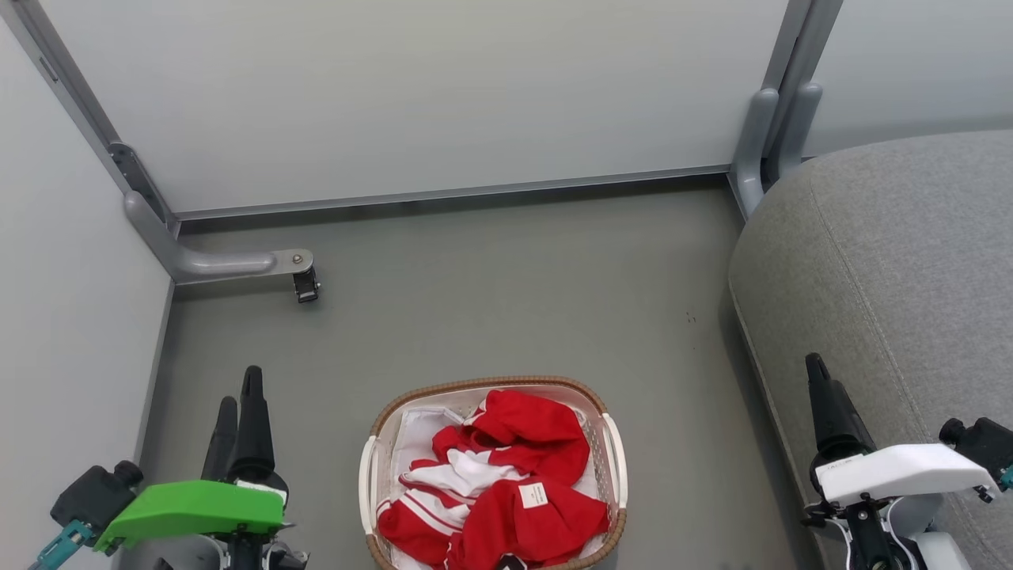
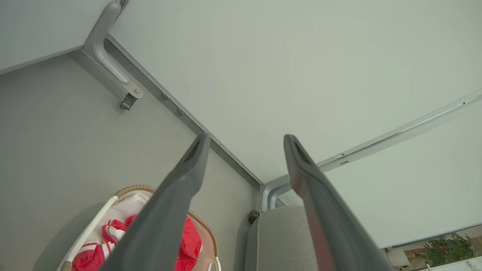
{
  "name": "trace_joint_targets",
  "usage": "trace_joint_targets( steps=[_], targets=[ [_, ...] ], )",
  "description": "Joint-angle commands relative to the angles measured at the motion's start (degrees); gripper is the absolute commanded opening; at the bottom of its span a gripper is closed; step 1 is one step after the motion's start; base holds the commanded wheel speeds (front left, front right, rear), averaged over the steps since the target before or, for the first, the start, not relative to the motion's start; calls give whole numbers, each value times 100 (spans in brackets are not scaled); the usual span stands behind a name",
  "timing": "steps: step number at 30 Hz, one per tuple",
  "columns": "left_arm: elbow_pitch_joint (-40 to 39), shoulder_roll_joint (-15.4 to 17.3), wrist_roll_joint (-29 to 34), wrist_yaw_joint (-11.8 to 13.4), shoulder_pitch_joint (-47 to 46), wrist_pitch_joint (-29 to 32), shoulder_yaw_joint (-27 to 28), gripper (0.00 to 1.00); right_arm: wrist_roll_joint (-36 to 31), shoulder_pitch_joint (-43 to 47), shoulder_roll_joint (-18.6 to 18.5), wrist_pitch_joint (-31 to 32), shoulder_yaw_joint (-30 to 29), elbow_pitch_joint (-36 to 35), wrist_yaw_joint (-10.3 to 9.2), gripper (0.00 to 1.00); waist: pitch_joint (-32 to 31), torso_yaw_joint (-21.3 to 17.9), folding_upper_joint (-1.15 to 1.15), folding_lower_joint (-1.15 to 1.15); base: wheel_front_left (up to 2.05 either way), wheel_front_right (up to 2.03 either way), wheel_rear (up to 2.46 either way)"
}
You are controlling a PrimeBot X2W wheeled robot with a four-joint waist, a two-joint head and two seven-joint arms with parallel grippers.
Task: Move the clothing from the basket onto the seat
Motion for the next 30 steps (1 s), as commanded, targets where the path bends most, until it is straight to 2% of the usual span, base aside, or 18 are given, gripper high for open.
trace_joint_targets(
  steps=[1, 19, 30],
  targets=[
    [-68, 32, 253, 10, 23, -66, -42, 100, -222, -10, -36, -71, 28, -104, 1, 100, 3, -1, 0, 0, 0, 0, 0],
    [39, 43, 1868, 86, 194, -377, -195, 100, -1725, 71, -51, -386, 299, 34, 2, 100, -29, 5, 0, 0, 0, 0, 0],
    [203, 49, 2437, 83, 245, -544, -295, 100, -2357, 111, -58, -552, 352, 54, 2, 100, -56, 22, 0, 0, 0, 0, 0]
  ],
)
